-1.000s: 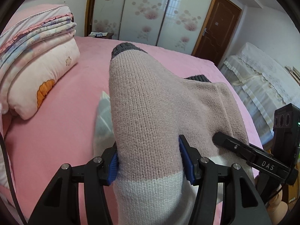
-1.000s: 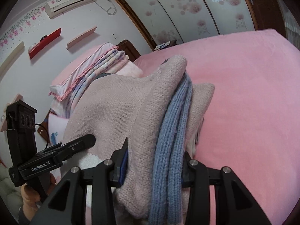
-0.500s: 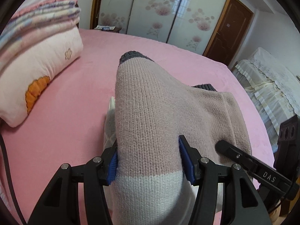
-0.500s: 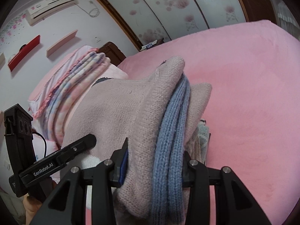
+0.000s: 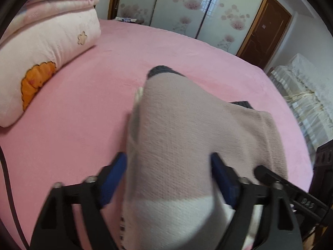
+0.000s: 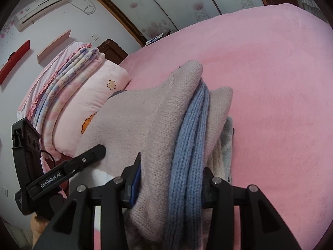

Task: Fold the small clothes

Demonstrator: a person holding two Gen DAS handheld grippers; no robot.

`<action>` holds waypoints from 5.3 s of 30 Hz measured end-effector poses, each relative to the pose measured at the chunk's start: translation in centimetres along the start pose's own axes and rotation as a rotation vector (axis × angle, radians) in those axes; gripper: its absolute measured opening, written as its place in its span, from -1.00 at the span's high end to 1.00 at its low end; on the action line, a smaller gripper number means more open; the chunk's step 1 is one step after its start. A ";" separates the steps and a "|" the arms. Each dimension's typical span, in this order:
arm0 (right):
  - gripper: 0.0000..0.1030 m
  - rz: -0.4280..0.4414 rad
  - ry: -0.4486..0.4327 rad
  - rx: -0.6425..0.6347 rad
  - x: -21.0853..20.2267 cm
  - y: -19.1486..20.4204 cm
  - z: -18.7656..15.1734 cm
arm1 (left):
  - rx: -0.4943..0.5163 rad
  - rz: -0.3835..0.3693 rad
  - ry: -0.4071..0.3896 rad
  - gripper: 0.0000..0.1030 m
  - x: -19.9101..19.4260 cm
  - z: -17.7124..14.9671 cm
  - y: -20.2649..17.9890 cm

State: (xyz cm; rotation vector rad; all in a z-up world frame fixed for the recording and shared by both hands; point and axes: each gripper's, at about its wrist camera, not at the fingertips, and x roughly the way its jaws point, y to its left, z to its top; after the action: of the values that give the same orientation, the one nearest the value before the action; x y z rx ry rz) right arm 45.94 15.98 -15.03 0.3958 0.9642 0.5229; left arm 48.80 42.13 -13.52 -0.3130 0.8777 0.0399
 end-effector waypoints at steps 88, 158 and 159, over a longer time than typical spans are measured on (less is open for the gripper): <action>-0.47 -0.458 -0.323 -0.176 -41.5 -2.9 -17.8 | 0.256 0.082 -0.247 -0.99 -30.4 -25.8 -32.8; -0.47 -0.539 -0.294 -0.210 -46.2 -1.5 -23.6 | 0.212 0.098 -0.164 -0.99 -35.3 -32.7 -32.9; -0.47 -0.539 -0.294 -0.211 -46.1 -1.5 -23.6 | 0.211 0.099 -0.162 -0.99 -35.2 -32.8 -32.8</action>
State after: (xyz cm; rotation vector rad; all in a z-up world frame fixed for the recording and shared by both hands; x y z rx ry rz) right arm 4.85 -10.07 2.80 0.0119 0.6826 0.0677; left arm 6.95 4.74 2.11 -0.0673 0.7292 0.0630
